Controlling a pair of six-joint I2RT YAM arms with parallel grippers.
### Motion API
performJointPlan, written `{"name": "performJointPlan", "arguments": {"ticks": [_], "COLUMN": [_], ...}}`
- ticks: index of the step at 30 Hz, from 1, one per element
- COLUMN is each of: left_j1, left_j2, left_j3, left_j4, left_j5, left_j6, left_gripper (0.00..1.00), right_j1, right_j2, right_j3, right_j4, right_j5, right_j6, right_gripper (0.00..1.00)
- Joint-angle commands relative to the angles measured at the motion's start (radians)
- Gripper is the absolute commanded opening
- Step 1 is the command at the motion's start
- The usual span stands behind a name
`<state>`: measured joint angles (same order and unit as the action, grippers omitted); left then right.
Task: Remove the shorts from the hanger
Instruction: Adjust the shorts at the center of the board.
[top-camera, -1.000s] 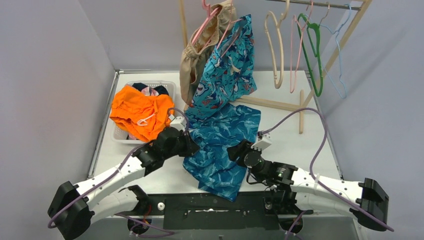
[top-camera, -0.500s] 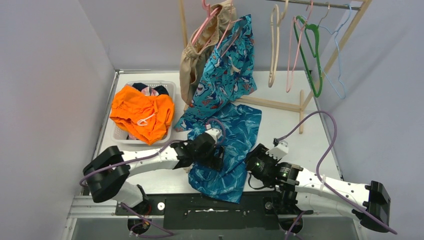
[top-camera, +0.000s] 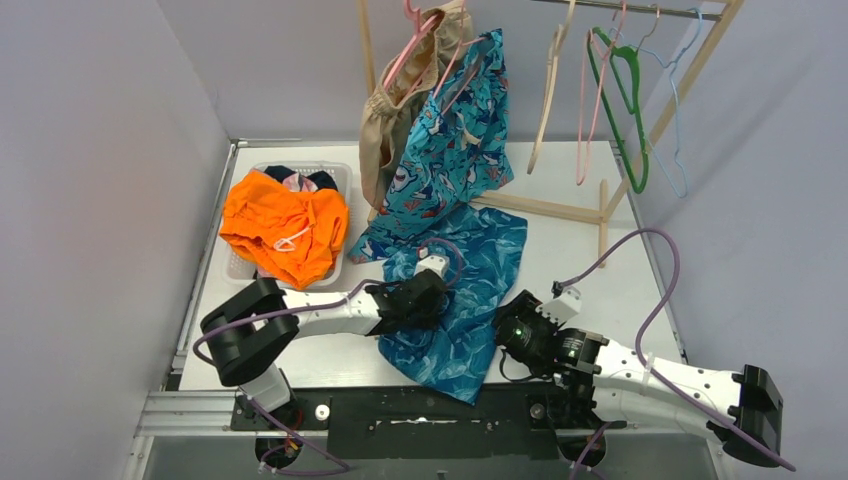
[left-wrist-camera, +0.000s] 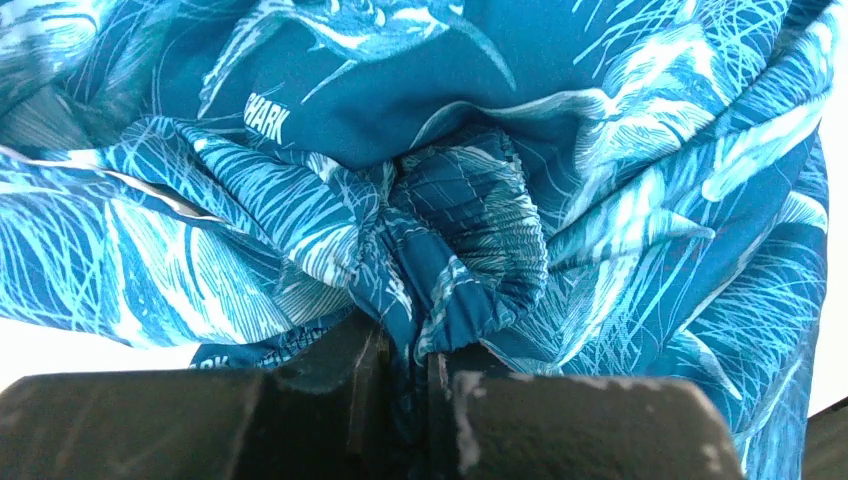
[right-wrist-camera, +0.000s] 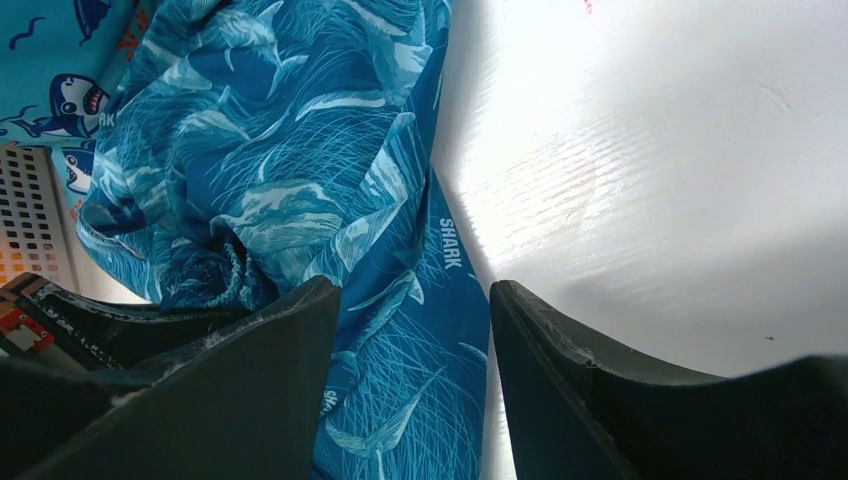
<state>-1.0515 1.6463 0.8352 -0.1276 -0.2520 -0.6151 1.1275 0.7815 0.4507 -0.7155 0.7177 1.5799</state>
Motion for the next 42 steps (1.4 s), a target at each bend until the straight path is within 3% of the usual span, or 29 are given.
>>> {"name": "performJointPlan", "arguments": {"ticks": [1, 5, 8, 13, 18, 23, 26, 30, 31, 33, 39, 42], "left_j1": [-0.017, -0.029, -0.031, -0.030, -0.031, -0.031, -0.030, -0.007, 0.021, 0.095, 0.188, 0.206], "left_j2": [0.035, -0.136, -0.356, -0.729, -0.866, -0.789, -0.706, -0.598, -0.573, -0.527, -0.454, -0.428], "left_j3": [-0.046, 0.008, 0.044, 0.064, 0.144, 0.208, 0.129, -0.061, -0.106, -0.142, -0.193, -0.199], "left_j4": [-0.002, -0.158, -0.258, -0.229, -0.250, -0.324, -0.252, -0.036, 0.000, 0.036, 0.075, 0.061], "left_j5": [-0.008, -0.180, -0.373, -0.495, -0.334, -0.046, 0.074, 0.045, 0.073, 0.141, 0.172, 0.203], "left_j6": [-0.058, -0.055, -0.031, 0.147, 0.293, 0.355, 0.332, 0.191, 0.165, 0.112, 0.104, 0.101], "left_gripper": [0.00, 0.00, 0.00, 0.00, 0.00, 0.00, 0.00, 0.01, 0.09, 0.12, 0.80, 0.83], "right_j1": [0.010, 0.011, 0.013, 0.018, 0.025, 0.026, 0.026, 0.027, 0.028, 0.029, 0.031, 0.034], "right_j2": [0.012, 0.019, 0.008, -0.026, -0.043, -0.032, -0.016, 0.005, 0.009, 0.017, 0.020, 0.019], "right_j3": [0.014, 0.013, 0.012, -0.004, -0.013, -0.005, 0.002, 0.019, 0.023, 0.034, 0.017, 0.000], "right_j4": [0.010, -0.003, -0.023, -0.021, -0.023, -0.021, -0.017, -0.009, -0.009, -0.010, 0.017, 0.046], "right_j5": [0.045, 0.041, 0.054, 0.073, 0.084, 0.088, 0.093, 0.095, 0.095, 0.090, 0.074, 0.065], "right_j6": [0.032, 0.040, 0.058, 0.076, 0.089, 0.092, 0.093, 0.084, 0.083, 0.073, 0.074, 0.075], "right_gripper": [0.58, 0.58, 0.58, 0.58, 0.58, 0.58, 0.58, 0.58, 0.58, 0.58, 0.58, 0.58]}}
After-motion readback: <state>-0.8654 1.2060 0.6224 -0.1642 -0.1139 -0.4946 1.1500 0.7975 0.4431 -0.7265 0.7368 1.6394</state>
